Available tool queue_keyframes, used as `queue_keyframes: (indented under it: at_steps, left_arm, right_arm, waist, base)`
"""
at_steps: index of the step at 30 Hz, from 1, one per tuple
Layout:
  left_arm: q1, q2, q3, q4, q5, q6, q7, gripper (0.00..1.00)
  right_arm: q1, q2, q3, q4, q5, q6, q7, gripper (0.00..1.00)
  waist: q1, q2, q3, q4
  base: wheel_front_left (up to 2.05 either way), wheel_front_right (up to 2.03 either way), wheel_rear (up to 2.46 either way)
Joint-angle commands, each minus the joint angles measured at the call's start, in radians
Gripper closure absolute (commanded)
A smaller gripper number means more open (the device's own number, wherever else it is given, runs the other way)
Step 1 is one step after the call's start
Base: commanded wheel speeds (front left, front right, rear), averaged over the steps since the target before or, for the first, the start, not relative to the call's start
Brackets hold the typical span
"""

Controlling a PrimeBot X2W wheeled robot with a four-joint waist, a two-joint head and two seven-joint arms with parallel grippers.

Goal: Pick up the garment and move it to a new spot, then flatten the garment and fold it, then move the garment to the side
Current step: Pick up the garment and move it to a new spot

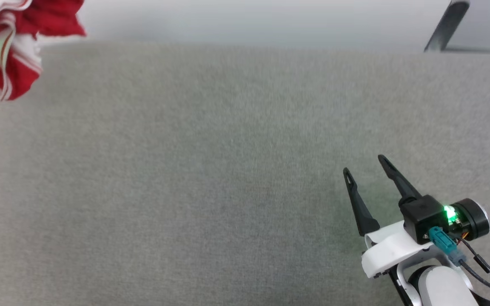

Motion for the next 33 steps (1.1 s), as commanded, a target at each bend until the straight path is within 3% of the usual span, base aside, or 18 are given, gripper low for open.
queue_keyframes:
  at_steps: [1, 10, 20, 28, 33]
  left_arm:
    - [0.007, -0.01, -0.008, -0.026, -0.008, -0.003, 0.011, 1.0]
    - [0.13, -0.041, -0.036, -0.268, -0.085, -0.003, 0.151, 1.0]
    - [0.342, -0.077, -0.057, -0.641, -0.165, 0.08, 0.331, 1.0]
    - [0.476, -0.102, -0.101, -0.822, -0.191, 0.149, 0.427, 1.0]
    - [0.554, -0.122, -0.143, -0.855, -0.199, 0.175, 0.464, 1.0]
  right_arm:
    - [0.023, 0.003, -0.008, 0.007, 0.011, 0.0, -0.008, 0.0]
    - [0.048, 0.004, -0.097, 0.02, 0.019, 0.0, -0.014, 0.0]
    - [0.072, 0.004, -0.272, 0.033, -0.027, 0.0, -0.021, 0.0]
    - [0.077, 0.004, -0.356, 0.042, -0.014, 0.0, -0.035, 0.0]
    - [0.062, 0.005, -0.36, 0.061, 0.017, 0.0, -0.047, 0.0]
  waist:
    - [0.0, 0.0, -0.108, 0.01]
    - [0.0, 0.0, -0.178, -0.029]
    - [0.0, 0.0, -0.168, -0.145]
    - [0.0, 0.0, -0.13, -0.247]
    - [0.0, 0.0, -0.096, -0.312]
  base:
    - [0.0, 0.0, 0.0]
    - [0.0, 0.0, 0.0]
    - [0.0, 0.0, 0.0]
    - [0.0, 0.0, 0.0]
    - [0.0, 0.0, 0.0]
